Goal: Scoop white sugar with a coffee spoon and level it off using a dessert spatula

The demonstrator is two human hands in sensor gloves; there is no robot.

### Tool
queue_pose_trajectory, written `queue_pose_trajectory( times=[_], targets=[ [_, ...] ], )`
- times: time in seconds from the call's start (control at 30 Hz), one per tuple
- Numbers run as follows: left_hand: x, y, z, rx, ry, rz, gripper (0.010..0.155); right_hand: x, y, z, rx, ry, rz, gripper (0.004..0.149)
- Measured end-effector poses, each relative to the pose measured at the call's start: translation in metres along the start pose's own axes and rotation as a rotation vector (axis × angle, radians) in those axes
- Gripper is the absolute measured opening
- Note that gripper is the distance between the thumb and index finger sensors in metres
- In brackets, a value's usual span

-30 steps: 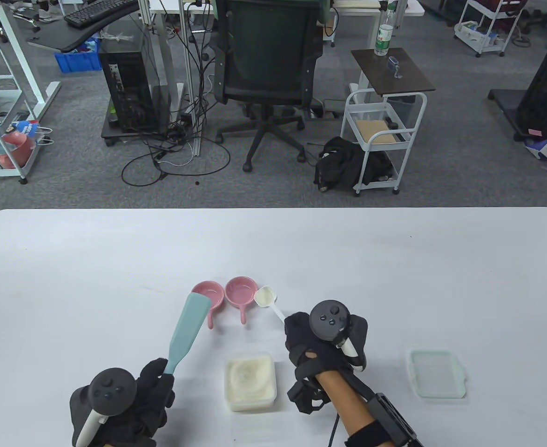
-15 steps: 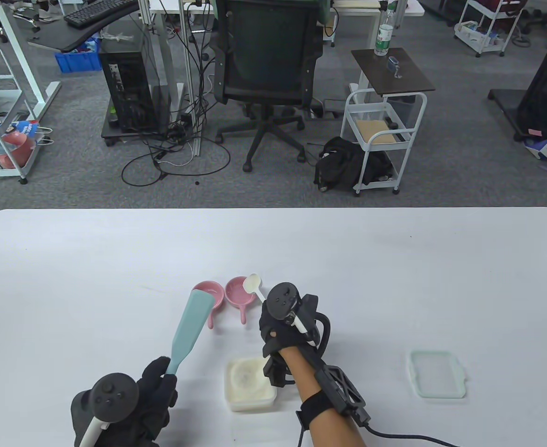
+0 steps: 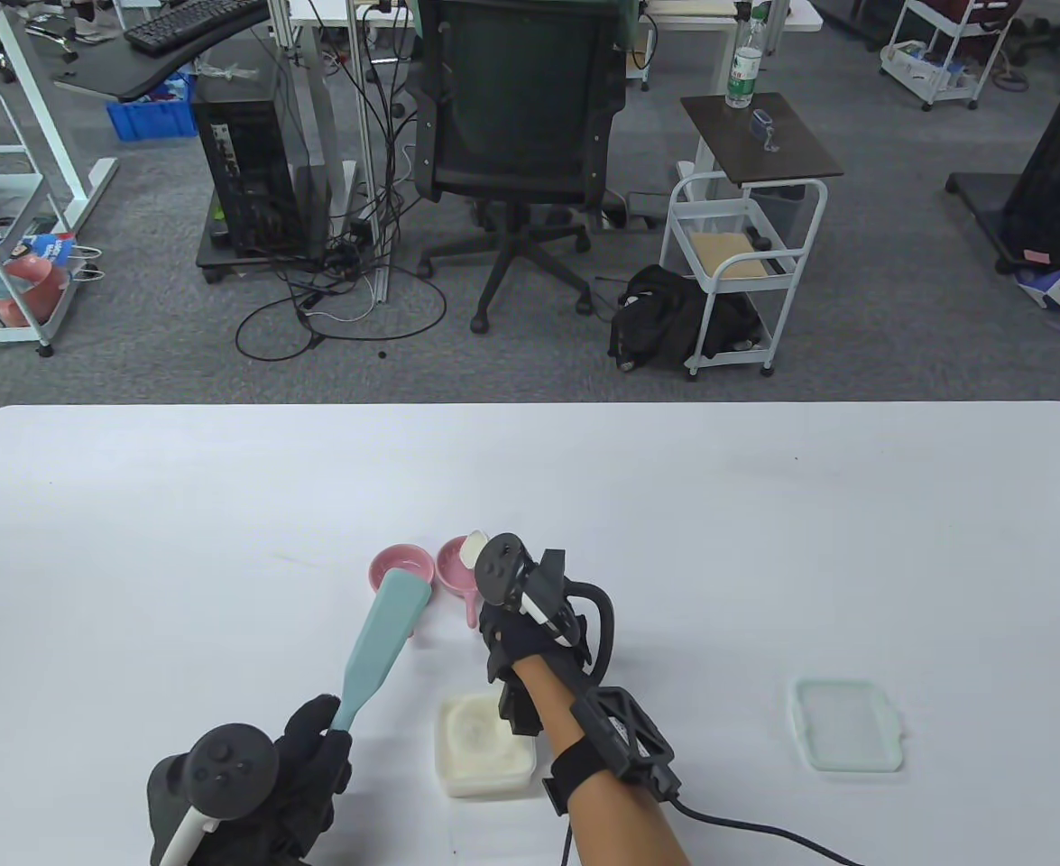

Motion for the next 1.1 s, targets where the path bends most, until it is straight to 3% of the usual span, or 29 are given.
queue_pose_trajectory(
  times=[1.1],
  targets=[
    [0.0019,0.0019,0.0013,-0.02,-0.009,0.006,0.063,0.0087,0.0076,-0.0009,-0.003,0.005,-0.28,0.042]
  ],
)
Point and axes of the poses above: the tracker on the back of each hand, its own x axis roughly to the thumb side, its own z axis roughly from the wrist to the fingertips, y = z × x, the point moved 5 cm from there along z, roughly from the wrist to the fingertips, and after that the axes turned 15 degrees about y, right-handed, at the moved point
